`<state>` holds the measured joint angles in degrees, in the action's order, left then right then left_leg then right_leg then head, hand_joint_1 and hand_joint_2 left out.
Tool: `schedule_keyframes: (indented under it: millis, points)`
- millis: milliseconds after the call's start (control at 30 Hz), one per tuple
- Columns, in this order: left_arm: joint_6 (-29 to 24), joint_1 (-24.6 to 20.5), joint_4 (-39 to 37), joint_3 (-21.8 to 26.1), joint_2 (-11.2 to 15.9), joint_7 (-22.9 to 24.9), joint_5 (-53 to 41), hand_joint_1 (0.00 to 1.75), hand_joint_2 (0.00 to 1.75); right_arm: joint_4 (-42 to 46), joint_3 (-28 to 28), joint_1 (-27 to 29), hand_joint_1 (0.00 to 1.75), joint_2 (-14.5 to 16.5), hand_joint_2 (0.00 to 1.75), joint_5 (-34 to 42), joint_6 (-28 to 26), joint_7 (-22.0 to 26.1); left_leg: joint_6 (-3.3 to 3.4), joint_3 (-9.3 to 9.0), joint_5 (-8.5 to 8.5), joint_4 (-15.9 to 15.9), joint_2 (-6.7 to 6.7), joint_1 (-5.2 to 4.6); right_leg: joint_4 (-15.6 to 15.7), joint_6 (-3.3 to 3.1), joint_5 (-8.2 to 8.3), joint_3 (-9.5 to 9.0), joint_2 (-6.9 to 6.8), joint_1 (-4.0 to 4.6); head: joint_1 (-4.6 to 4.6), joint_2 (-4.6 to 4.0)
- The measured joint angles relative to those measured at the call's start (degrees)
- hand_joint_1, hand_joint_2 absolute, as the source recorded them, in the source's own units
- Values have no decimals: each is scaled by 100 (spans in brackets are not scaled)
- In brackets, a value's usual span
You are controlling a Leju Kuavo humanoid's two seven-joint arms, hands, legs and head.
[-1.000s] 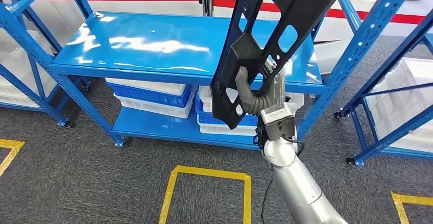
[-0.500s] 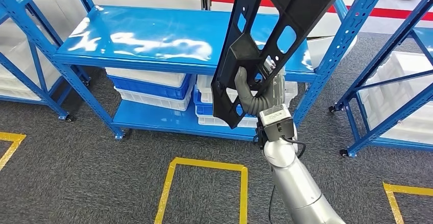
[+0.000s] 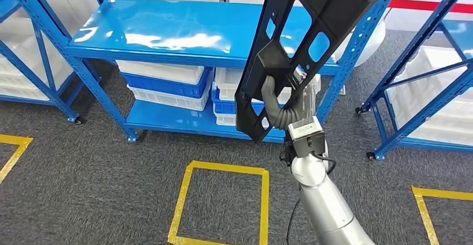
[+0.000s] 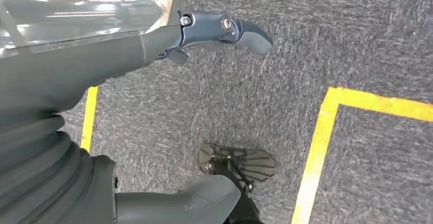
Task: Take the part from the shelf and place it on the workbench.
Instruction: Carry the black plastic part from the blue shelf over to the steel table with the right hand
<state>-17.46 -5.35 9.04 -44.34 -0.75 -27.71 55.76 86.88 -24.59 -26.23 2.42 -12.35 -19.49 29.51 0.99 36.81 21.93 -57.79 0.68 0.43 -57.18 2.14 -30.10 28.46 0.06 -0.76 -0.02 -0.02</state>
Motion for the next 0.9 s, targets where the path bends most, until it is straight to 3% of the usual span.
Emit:
schedule_keyframes:
  millis: [67, 100, 167, 200, 233, 267, 300, 367, 433, 467, 533, 600, 700, 767, 800, 900]
  points:
    - [0, 10, -7, 0, 0, 0, 0, 0, 175, 2, 1, -2, 175, 4, 175, 0, 1, 0, -58, 64, 64, -65, -12, 30, -10, -110, 77, 83, -9, -51, -4, 0]
    - [0, 14, -10, -1, -1, 0, -1, 0, 175, 2, 1, -4, 175, 12, 175, -2, 2, 0, -86, 132, 236, -206, -18, 46, -7, -179, 130, 133, -16, -70, -8, 0]
    - [0, 16, -13, -2, -2, -2, -2, 0, 175, 2, 2, -6, 175, 33, 175, -23, 5, 1, -136, 342, 774, -807, -31, 68, -6, -283, 240, 240, -23, -64, -21, 0]
    - [1, 16, -13, -3, -1, -5, -2, 0, 175, 2, 2, -5, 175, 39, 175, -50, 5, 2, -157, 443, 990, -1184, -36, 72, -8, -306, 287, 303, -24, -51, -25, 0]
    - [3, 17, -13, -3, -1, -12, -2, 0, 175, 2, 1, -1, 175, 42, 175, -86, 3, 4, -175, 507, 1088, -1492, -42, 75, -11, -313, 331, 363, -29, -41, -26, 0]
    - [9, 19, -13, -4, 0, -20, -2, 0, 175, 2, 1, 5, 175, 42, 175, -134, -2, 7, -184, 494, 1064, -1645, -46, 78, -14, -307, 372, 417, -38, -35, -26, 0]
    - [20, 20, -13, -5, 1, -27, -2, 0, 175, 2, 0, 13, 175, 42, 175, -186, -10, 10, -184, 387, 951, -1601, -46, 82, -16, -297, 408, 463, -54, -32, -26, 0]
    - [49, 15, -13, -7, 1, -37, -2, 0, 175, 4, 0, 34, 175, 42, 175, -285, -33, 15, -158, -135, 695, -918, 23, 85, -18, -268, 469, 521, -94, -26, -30, 0]
    - [78, -6, -13, -9, 4, -48, -2, 0, 175, 19, 1, 57, 175, 35, 175, -355, -63, 19, -113, -609, 645, -186, 122, 51, -23, -216, 515, 548, -143, -1, -29, 0]
    - [95, -17, -13, -13, 5, -55, -3, 0, 175, 27, 0, 71, 175, 32, 175, -381, -77, 21, -81, -695, 676, -13, 142, 26, -24, -182, 537, 557, -177, 11, -33, 0]
    - [237, -21, -13, -40, 8, 40, -24, 0, 175, 42, -4, 110, 175, 28, 175, -425, -52, 23, 13, -675, 647, 59, 83, 4, -29, -114, 569, 573, -254, 24, -31, 0]
    - [533, -14, -13, -105, 15, 304, -64, 0, 175, 66, -9, 155, 175, 27, 175, -462, 57, 22, 127, -642, 554, 123, 27, 10, -190, -87, 459, 667, -224, 21, -25, 0]
    - [868, -10, -13, -196, 50, 528, -89, 0, 175, 98, -19, 235, 175, 23, 175, -520, 182, 18, 219, -524, 430, 149, -59, 8, -1163, -157, -82, 1068, -89, 4, -19, 0]
    - [949, -4, -14, -242, 67, 555, -90, 0, 175, 115, -21, 312, 175, 20, 175, -563, 222, 7, 217, -447, 376, 142, -145, 6, -1615, -145, -265, 1189, -64, 2, -17, 1]
    - [969, 2, -15, -262, 73, 565, -90, 0, 175, 130, -22, 345, 175, 20, 175, -583, 239, 1, 207, -418, 354, 136, -193, 6, -1549, -110, -235, 1101, -55, 2, -14, 1]
    - [987, 11, -15, -291, 78, 579, -89, 0, 175, 202, -23, 383, 175, 22, 175, -617, 285, -11, 162, -365, 319, 95, -334, 0, -423, -23, 93, 410, 88, -6, -15, 0]
